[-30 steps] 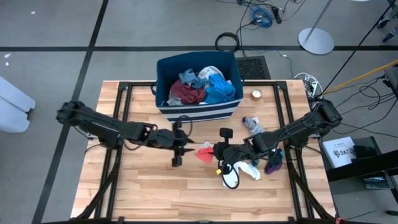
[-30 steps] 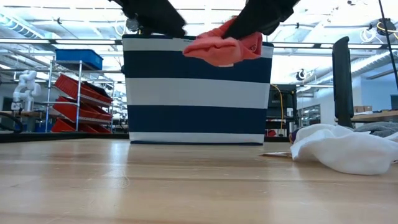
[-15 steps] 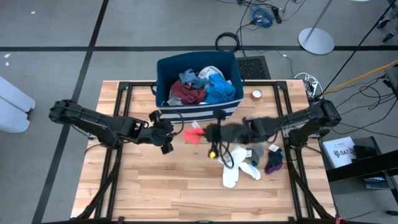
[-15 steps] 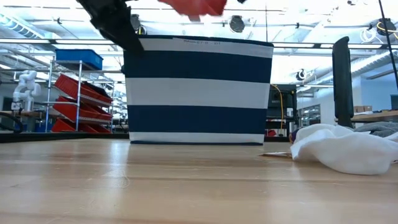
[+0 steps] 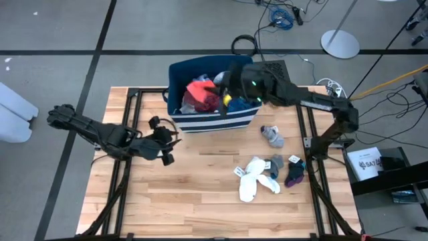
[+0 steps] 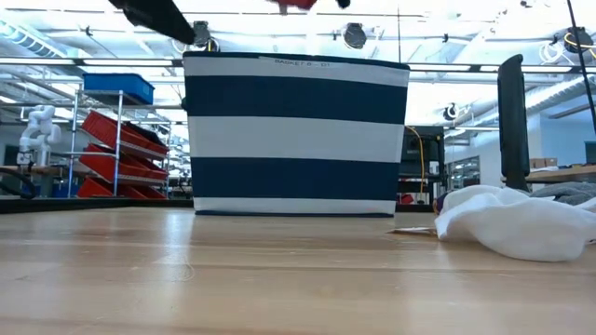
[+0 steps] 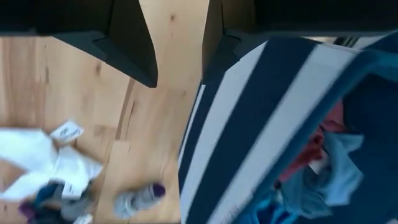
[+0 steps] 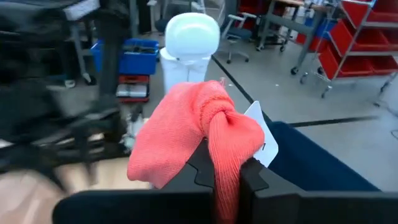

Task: Sort clothes
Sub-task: Put the orange socks into the blue laundry organizer, then put the white socks into the blue laundry organizer

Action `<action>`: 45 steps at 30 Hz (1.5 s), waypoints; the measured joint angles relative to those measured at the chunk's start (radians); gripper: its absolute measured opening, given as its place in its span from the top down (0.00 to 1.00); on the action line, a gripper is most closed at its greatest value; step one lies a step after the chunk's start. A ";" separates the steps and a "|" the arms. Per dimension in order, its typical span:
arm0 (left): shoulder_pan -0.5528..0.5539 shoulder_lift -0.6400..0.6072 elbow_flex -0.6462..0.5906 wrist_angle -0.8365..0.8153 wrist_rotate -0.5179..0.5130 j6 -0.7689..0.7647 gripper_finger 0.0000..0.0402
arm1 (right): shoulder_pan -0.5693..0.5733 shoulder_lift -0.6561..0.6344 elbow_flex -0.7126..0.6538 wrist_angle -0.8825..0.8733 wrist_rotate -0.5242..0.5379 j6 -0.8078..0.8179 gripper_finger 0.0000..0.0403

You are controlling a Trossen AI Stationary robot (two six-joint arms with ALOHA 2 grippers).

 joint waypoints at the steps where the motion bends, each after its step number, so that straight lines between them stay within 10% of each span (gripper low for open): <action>1: -0.006 -0.009 0.000 0.008 -0.012 0.000 0.67 | -0.030 0.018 0.000 0.014 -0.019 0.008 0.99; 21: -0.007 -0.024 0.000 0.046 -0.054 0.101 0.69 | -0.199 0.386 -0.001 0.381 -0.292 0.129 0.96; 37: -0.008 0.003 0.000 0.046 -0.047 0.051 0.69 | -0.201 0.361 -0.001 0.328 -0.288 0.176 0.44; 45: -0.008 0.013 0.000 0.051 -0.037 0.051 0.69 | -0.216 0.210 -0.001 0.270 -0.284 0.169 0.36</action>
